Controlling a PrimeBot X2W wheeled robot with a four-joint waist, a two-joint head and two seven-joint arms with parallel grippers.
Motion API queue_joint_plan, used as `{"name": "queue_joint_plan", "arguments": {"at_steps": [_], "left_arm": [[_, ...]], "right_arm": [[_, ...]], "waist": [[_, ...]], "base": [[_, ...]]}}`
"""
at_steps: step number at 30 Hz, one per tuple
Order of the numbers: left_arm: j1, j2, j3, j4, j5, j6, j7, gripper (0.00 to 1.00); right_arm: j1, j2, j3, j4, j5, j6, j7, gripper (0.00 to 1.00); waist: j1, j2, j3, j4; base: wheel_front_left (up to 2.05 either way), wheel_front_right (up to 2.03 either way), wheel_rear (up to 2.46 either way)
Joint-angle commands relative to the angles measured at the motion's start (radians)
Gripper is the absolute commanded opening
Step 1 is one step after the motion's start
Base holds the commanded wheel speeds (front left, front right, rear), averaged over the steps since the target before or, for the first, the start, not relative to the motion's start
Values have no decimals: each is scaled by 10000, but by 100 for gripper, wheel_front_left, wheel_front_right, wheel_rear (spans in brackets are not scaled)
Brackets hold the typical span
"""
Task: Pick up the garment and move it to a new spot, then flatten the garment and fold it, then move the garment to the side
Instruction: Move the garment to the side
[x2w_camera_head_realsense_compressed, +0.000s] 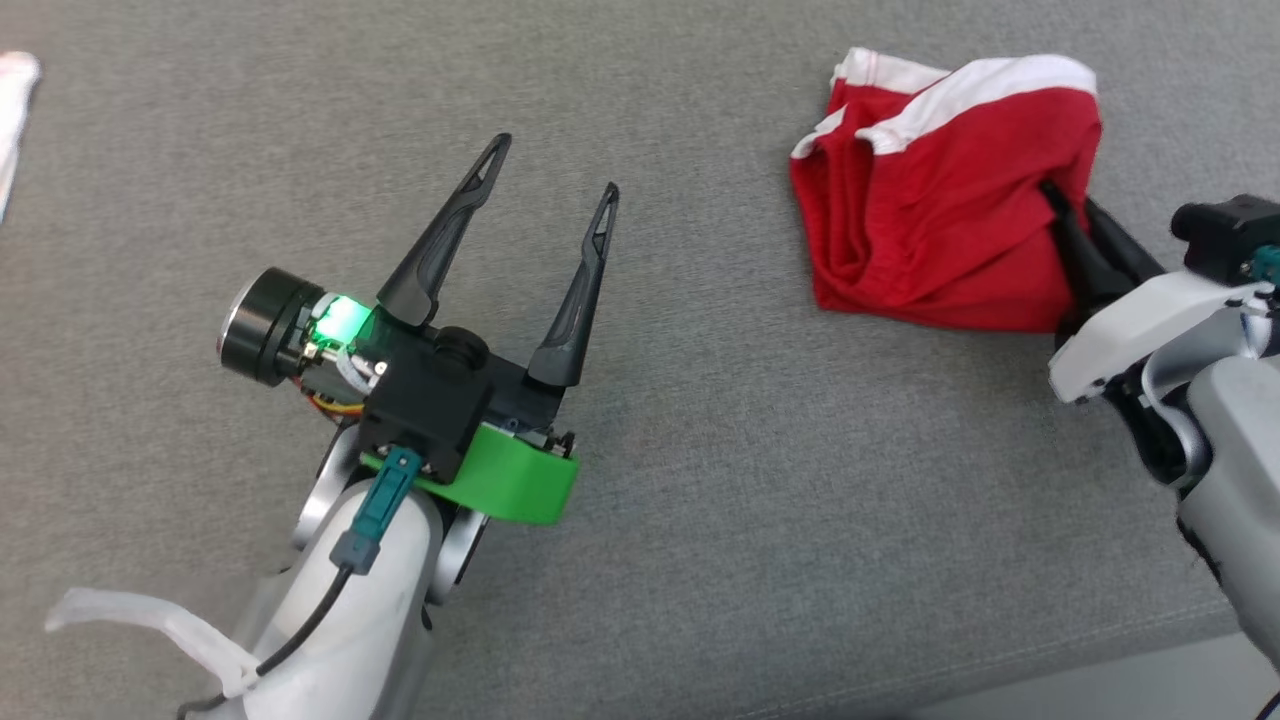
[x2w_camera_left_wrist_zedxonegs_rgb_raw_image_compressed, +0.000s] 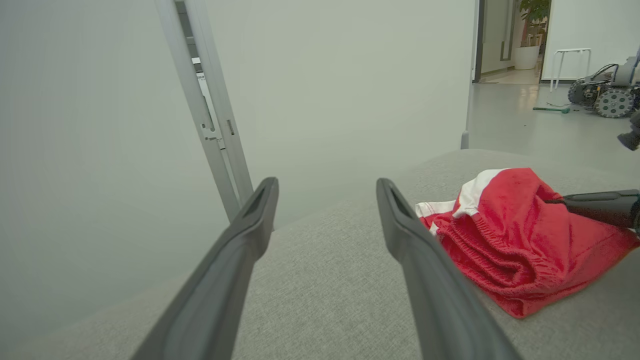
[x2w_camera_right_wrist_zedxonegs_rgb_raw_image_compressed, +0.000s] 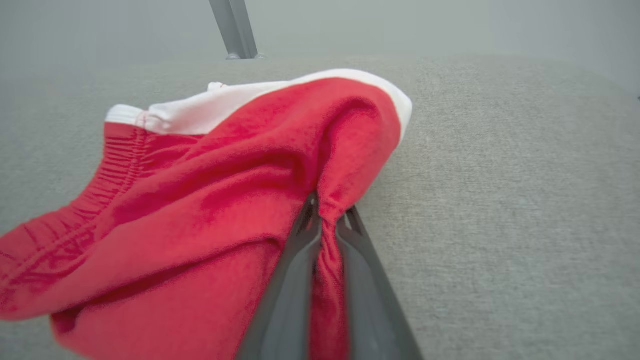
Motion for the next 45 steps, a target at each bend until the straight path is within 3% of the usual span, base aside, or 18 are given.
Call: {"name": "queue_joint_plan", "arguments": {"at_steps": [1, 11, 17, 18, 19, 21, 25, 29, 31, 35, 41, 45], "left_arm": [[-327, 103, -63, -65, 131, -115, 140, 100], [-1605, -184, -856, -279, 415, -499, 422, 100], [-2011, -200, -1025, -233, 511, -519, 365, 100], [-2046, -202, -1013, -208, 515, -477, 363, 100], [-2061, -213, -1005, -194, 508, -455, 358, 100], [-2080, -207, -969, -145, 487, -389, 313, 100], [-1788, -172, -842, 78, 333, -206, 136, 100], [-1282, -107, -625, 361, 82, 59, -44, 100], [-790, -80, -418, 573, -136, 280, -201, 100], [-36, -55, -160, 829, -508, 560, -346, 100], [1058, -33, 290, 1121, -1002, 1055, -563, 100], [1688, -7, 657, 1193, -1287, 1359, -670, 100]], "right_arm": [[-455, -176, 46, 186, 101, -12, -94, 0], [-2713, -2254, 113, 1947, 293, -14, -587, 0], [-3605, -2875, -65, 2574, 147, -14, -750, 0], [-3683, -2914, -89, 2666, 88, -14, -765, 39], [-3749, -2940, -170, 2745, 52, -12, -774, 100], [-3890, -2988, -613, 2801, -81, -14, -774, 100], [-3166, -2716, -1995, 2483, -615, -14, -771, 100], [-1973, -2014, -3549, 1354, -1236, -12, -773, 100], [-718, -1267, -4684, 106, -1866, -14, -774, 100], [913, -92, -5523, -1637, -2595, -14, -774, 100], [3124, 1558, -5436, -3899, -3357, -12, -775, 100], [4109, 2238, -4957, -4772, -3520, -12, -774, 100]], "waist": [[0, -1, 1241, -1320], [0, -1, 2710, -823], [0, -1, 3123, -569], [0, -1, 3147, -556], [0, -1, 3156, -547], [0, -1, 3130, -552], [0, -1, 2735, -608], [0, -1, 2004, -706], [0, -1, 1297, -726], [0, -1, 389, -561], [0, -1, -859, 12], [0, -1, -1437, 522]], "base": [[0, 0, 0], [0, 0, 0], [0, 0, 0], [0, 0, 0], [0, 0, 0], [0, 0, 0], [0, 0, 0], [0, 0, 0], [0, 0, 0], [0, 0, 0], [0, 0, 0], [0, 0, 0]]}}
